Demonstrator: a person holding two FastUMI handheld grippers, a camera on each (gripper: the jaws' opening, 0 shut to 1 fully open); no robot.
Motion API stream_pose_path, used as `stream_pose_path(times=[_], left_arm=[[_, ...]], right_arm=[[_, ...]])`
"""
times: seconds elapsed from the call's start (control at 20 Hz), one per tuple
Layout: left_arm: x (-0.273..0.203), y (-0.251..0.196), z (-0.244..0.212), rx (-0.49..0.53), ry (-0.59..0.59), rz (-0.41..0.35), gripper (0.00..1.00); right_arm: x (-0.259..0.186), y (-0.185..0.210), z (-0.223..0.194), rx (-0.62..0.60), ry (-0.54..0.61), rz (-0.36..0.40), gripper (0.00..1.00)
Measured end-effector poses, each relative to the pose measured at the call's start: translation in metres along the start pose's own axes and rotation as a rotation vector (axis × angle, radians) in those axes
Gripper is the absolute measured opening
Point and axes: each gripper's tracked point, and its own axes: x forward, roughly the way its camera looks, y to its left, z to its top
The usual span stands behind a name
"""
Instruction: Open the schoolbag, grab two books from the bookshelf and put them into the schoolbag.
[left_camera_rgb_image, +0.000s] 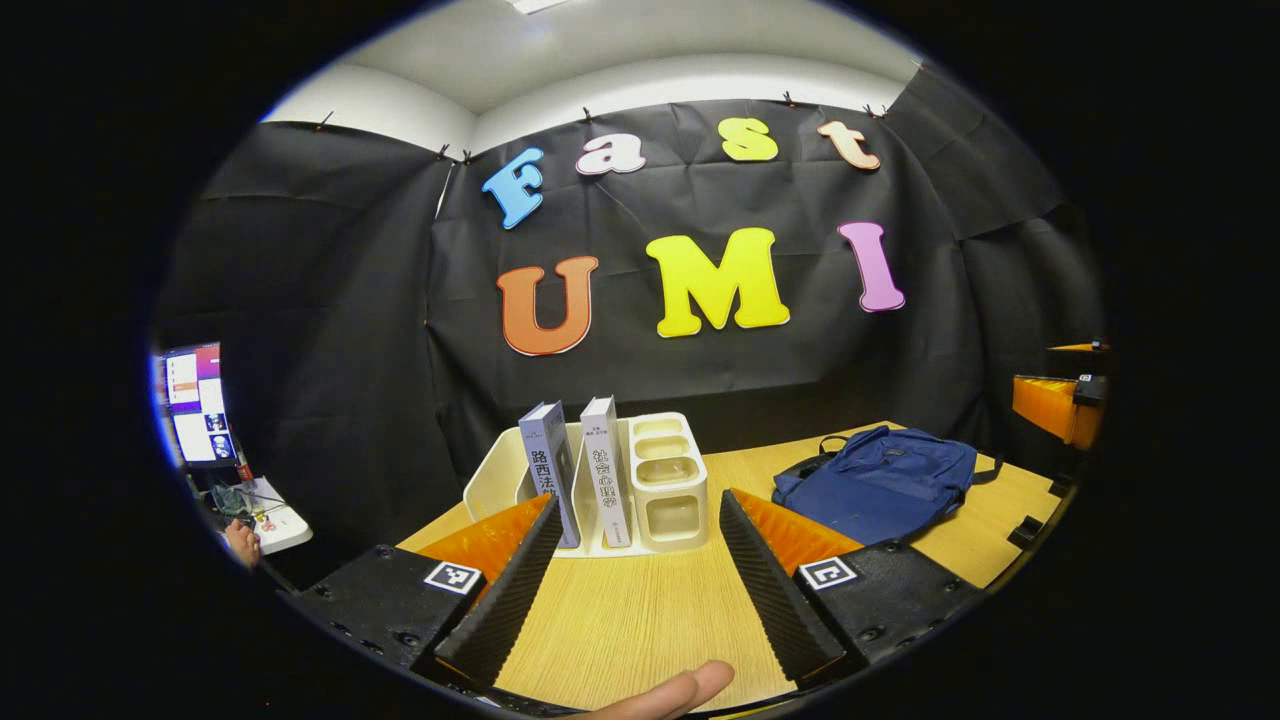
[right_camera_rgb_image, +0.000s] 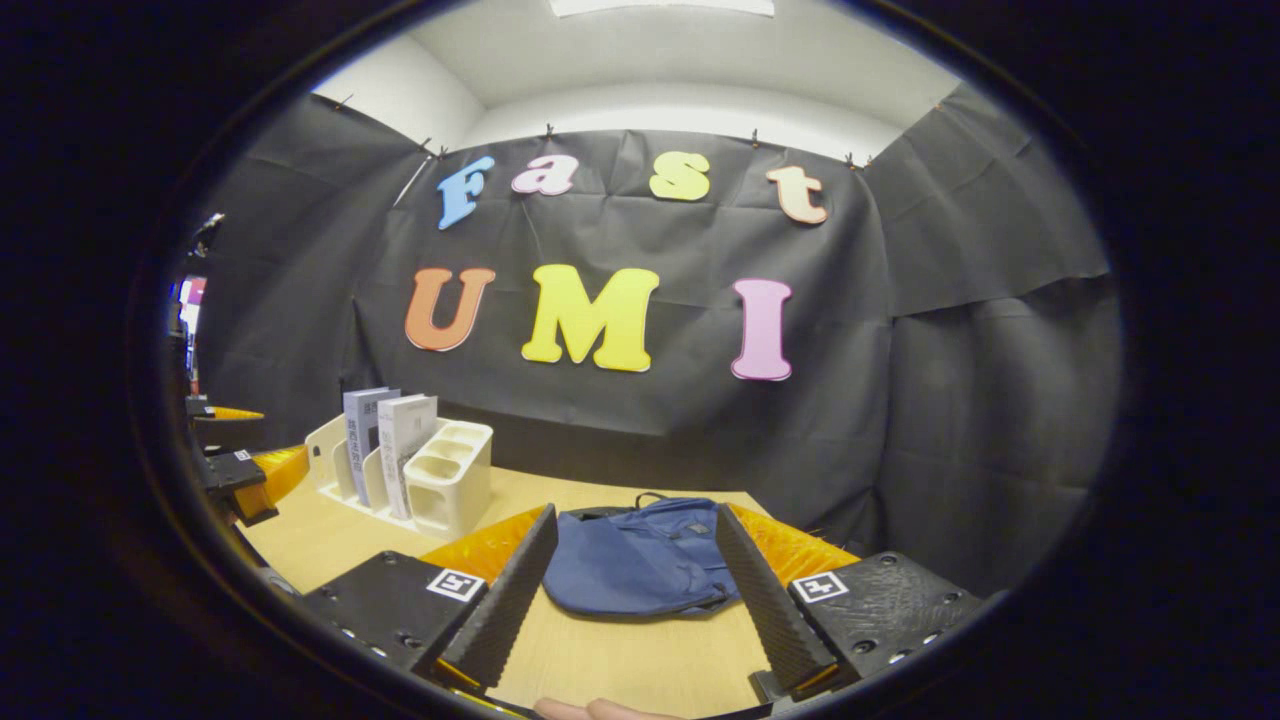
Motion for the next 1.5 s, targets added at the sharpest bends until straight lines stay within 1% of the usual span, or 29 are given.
stream_pose_path(times=[0.25, 0.4, 0.5, 0.55, 0.6, 0.75, 0.8, 0.9, 0.95, 1.0, 1.05, 1.3, 1.35, 1.4, 1.5], left_arm=[[0.004, 0.004, -0.005, -0.010, 0.010, -0.001, 0.99], [0.006, 0.009, -0.003, -0.024, 0.000, 0.002, 0.99], [0.008, 0.012, -0.003, -0.028, -0.004, 0.002, 0.99], [0.009, 0.015, -0.004, -0.032, -0.004, 0.004, 0.99], [0.010, 0.018, -0.005, -0.038, -0.002, 0.008, 0.99], [0.014, 0.028, -0.012, -0.064, 0.014, 0.031, 0.99], [0.015, 0.032, -0.014, -0.066, 0.023, 0.041, 0.99], [0.018, 0.039, -0.019, -0.065, 0.036, 0.057, 0.99], [0.019, 0.041, -0.020, -0.068, 0.039, 0.061, 0.99], [0.019, 0.041, -0.021, -0.072, 0.043, 0.060, 0.99], [0.021, 0.041, -0.023, -0.075, 0.046, 0.057, 0.99], [0.021, 0.040, -0.022, -0.070, 0.041, 0.044, 0.99], [0.021, 0.039, -0.022, -0.069, 0.040, 0.041, 0.99], [0.021, 0.040, -0.022, -0.068, 0.039, 0.040, 0.99], [0.021, 0.042, -0.023, -0.069, 0.038, 0.043, 0.99]], right_arm=[[0.026, 0.015, -0.026, -0.057, 0.053, 0.007, 0.96], [0.049, 0.032, -0.054, -0.087, 0.119, 0.039, 0.95], [0.067, 0.040, -0.072, -0.106, 0.162, 0.045, 0.95], [0.076, 0.044, -0.084, -0.118, 0.189, 0.046, 0.98], [0.085, 0.050, -0.096, -0.129, 0.222, 0.048, 0.96], [0.108, 0.072, -0.128, -0.165, 0.321, 0.082, 0.96], [0.113, 0.081, -0.134, -0.187, 0.340, 0.096, 0.96], [0.125, 0.092, -0.150, -0.261, 0.381, 0.100, 0.95], [0.133, 0.098, -0.155, -0.299, 0.393, 0.106, 0.98], [0.139, 0.101, -0.160, -0.337, 0.407, 0.103, 0.95], [0.146, 0.103, -0.163, -0.370, 0.417, 0.102, 0.95], [0.178, 0.111, -0.184, -0.502, 0.486, 0.073, 0.96], [0.183, 0.112, -0.189, -0.531, 0.501, 0.068, 0.98], [0.188, 0.113, -0.195, -0.555, 0.515, 0.065, 0.95], [0.198, 0.111, -0.207, -0.592, 0.552, 0.051, 0.95]])
